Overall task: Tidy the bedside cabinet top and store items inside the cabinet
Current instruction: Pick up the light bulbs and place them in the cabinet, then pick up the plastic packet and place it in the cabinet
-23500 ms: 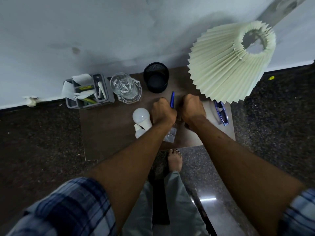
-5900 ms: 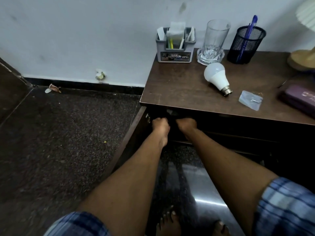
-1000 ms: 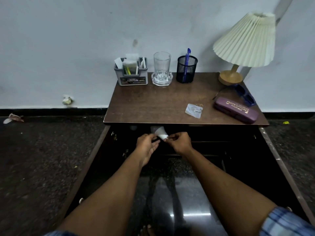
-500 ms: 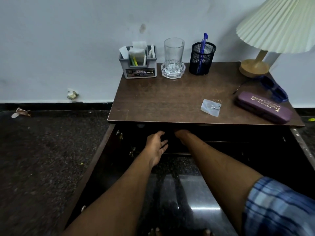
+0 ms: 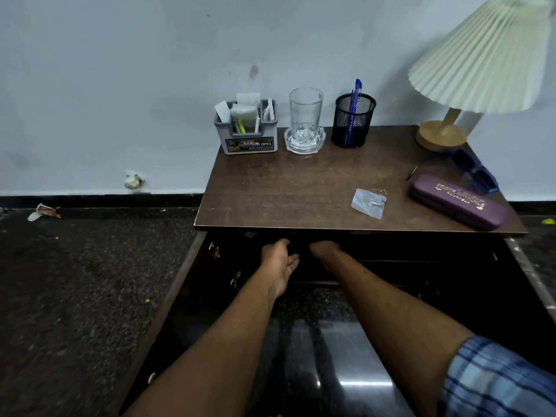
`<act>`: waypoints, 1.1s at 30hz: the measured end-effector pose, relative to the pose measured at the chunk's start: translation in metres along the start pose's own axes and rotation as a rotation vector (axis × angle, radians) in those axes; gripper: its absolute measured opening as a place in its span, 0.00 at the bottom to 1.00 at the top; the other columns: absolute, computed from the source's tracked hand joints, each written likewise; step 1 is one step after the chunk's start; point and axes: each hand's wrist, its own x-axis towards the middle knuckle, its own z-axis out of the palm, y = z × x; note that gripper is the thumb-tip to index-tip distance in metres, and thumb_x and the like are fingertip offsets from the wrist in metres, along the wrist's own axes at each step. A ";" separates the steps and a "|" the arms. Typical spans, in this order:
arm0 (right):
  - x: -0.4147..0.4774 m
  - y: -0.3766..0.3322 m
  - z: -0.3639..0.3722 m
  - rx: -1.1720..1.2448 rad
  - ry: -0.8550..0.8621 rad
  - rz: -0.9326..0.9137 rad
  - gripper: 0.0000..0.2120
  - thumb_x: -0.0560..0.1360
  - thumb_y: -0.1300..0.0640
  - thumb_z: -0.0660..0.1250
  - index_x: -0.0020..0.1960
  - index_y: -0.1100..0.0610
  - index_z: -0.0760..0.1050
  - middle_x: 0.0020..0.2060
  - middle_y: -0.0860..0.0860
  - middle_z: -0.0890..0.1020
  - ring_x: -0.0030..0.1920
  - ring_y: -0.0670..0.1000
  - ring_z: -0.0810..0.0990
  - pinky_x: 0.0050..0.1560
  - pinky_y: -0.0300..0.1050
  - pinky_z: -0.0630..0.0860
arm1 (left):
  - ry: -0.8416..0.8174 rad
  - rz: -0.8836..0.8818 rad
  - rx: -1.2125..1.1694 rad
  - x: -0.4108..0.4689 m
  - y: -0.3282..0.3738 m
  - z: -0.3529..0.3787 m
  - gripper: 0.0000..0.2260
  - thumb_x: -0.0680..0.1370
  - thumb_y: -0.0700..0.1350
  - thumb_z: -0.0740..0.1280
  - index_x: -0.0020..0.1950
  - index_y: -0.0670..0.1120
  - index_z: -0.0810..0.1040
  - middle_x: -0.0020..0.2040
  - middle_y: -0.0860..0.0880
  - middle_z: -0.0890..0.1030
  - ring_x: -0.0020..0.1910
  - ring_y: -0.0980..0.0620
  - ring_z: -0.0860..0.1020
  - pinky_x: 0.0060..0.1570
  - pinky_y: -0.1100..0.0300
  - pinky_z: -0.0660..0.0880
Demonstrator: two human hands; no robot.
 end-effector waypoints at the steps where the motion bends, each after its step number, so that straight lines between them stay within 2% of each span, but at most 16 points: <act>1: -0.006 0.000 -0.004 0.038 0.048 -0.014 0.23 0.86 0.52 0.53 0.78 0.60 0.62 0.78 0.58 0.64 0.77 0.59 0.64 0.74 0.46 0.63 | -0.008 0.002 0.010 -0.003 0.000 0.003 0.19 0.83 0.42 0.58 0.74 0.40 0.67 0.68 0.40 0.75 0.65 0.38 0.76 0.62 0.52 0.75; 3: -0.015 0.006 -0.008 0.022 0.081 -0.030 0.22 0.84 0.52 0.58 0.75 0.62 0.68 0.74 0.61 0.70 0.74 0.60 0.69 0.72 0.47 0.66 | -0.033 0.005 0.028 -0.014 0.000 0.008 0.19 0.83 0.42 0.59 0.73 0.40 0.68 0.67 0.41 0.75 0.65 0.38 0.76 0.62 0.53 0.74; 5: -0.027 0.014 -0.012 0.072 0.140 -0.075 0.21 0.79 0.51 0.67 0.67 0.63 0.77 0.66 0.62 0.79 0.67 0.61 0.77 0.64 0.46 0.73 | -0.054 0.013 0.049 -0.027 -0.003 0.011 0.17 0.83 0.42 0.60 0.71 0.40 0.70 0.67 0.40 0.75 0.66 0.38 0.76 0.62 0.53 0.73; 7: -0.037 0.019 -0.018 0.092 0.147 -0.097 0.20 0.74 0.51 0.73 0.61 0.63 0.81 0.58 0.61 0.83 0.61 0.60 0.81 0.56 0.44 0.76 | -0.060 0.019 0.088 -0.041 -0.007 0.011 0.11 0.83 0.41 0.60 0.64 0.41 0.73 0.66 0.39 0.76 0.66 0.38 0.76 0.64 0.52 0.73; 9: -0.053 0.022 -0.025 0.106 0.156 -0.112 0.20 0.70 0.51 0.77 0.57 0.62 0.83 0.54 0.59 0.85 0.57 0.57 0.83 0.54 0.45 0.77 | -0.051 0.028 0.113 -0.053 -0.011 0.010 0.08 0.83 0.41 0.59 0.60 0.42 0.74 0.63 0.40 0.78 0.65 0.38 0.77 0.64 0.51 0.73; 11: -0.067 0.026 -0.031 0.123 0.146 -0.117 0.18 0.68 0.51 0.79 0.53 0.61 0.83 0.49 0.55 0.86 0.53 0.54 0.84 0.51 0.44 0.77 | -0.049 0.048 0.122 -0.065 -0.015 0.012 0.11 0.83 0.41 0.59 0.63 0.41 0.74 0.62 0.39 0.79 0.63 0.38 0.78 0.59 0.53 0.75; 14: -0.085 0.034 -0.039 0.091 0.141 -0.128 0.16 0.68 0.49 0.79 0.48 0.60 0.84 0.42 0.50 0.85 0.47 0.48 0.82 0.44 0.38 0.70 | -0.042 0.067 0.118 -0.082 -0.025 0.018 0.12 0.82 0.40 0.61 0.64 0.40 0.75 0.59 0.38 0.81 0.60 0.40 0.79 0.44 0.59 0.77; 18: -0.109 0.040 -0.053 0.113 0.164 -0.148 0.13 0.70 0.50 0.77 0.46 0.60 0.84 0.41 0.51 0.86 0.44 0.47 0.82 0.43 0.37 0.70 | -0.089 0.084 0.130 -0.112 -0.037 0.027 0.08 0.81 0.38 0.63 0.58 0.43 0.78 0.51 0.43 0.82 0.55 0.41 0.82 0.43 0.58 0.77; 21: -0.127 0.043 -0.065 0.107 0.191 -0.167 0.12 0.71 0.52 0.77 0.50 0.59 0.84 0.43 0.50 0.86 0.47 0.46 0.82 0.47 0.37 0.72 | -0.135 0.091 0.144 -0.130 -0.043 0.030 0.06 0.82 0.39 0.62 0.49 0.45 0.78 0.45 0.45 0.82 0.47 0.44 0.82 0.43 0.58 0.77; 23: -0.134 0.047 -0.070 0.120 0.205 -0.174 0.13 0.71 0.53 0.78 0.51 0.59 0.84 0.43 0.50 0.85 0.46 0.47 0.83 0.50 0.39 0.76 | -0.130 0.087 0.162 -0.137 -0.046 0.029 0.06 0.83 0.39 0.61 0.53 0.44 0.77 0.47 0.45 0.81 0.48 0.44 0.81 0.44 0.59 0.76; 26: -0.142 0.053 -0.078 0.163 0.222 -0.171 0.14 0.71 0.53 0.78 0.52 0.59 0.84 0.44 0.52 0.87 0.45 0.52 0.85 0.53 0.50 0.82 | -0.113 0.084 0.190 -0.143 -0.051 0.023 0.09 0.83 0.40 0.59 0.63 0.44 0.74 0.47 0.46 0.79 0.53 0.42 0.79 0.44 0.59 0.75; 29: -0.148 0.058 -0.084 0.205 0.242 -0.173 0.10 0.71 0.55 0.78 0.49 0.56 0.82 0.44 0.53 0.86 0.45 0.54 0.86 0.51 0.55 0.84 | -0.110 0.072 0.222 -0.147 -0.053 0.018 0.11 0.83 0.40 0.59 0.65 0.43 0.73 0.50 0.45 0.79 0.53 0.43 0.78 0.43 0.59 0.74; 33: -0.151 0.063 -0.085 0.254 0.252 -0.171 0.07 0.72 0.57 0.78 0.45 0.54 0.80 0.42 0.54 0.86 0.40 0.54 0.86 0.47 0.56 0.84 | -0.068 0.068 0.240 -0.145 -0.052 0.011 0.12 0.83 0.41 0.61 0.66 0.43 0.73 0.56 0.43 0.79 0.52 0.44 0.79 0.41 0.60 0.75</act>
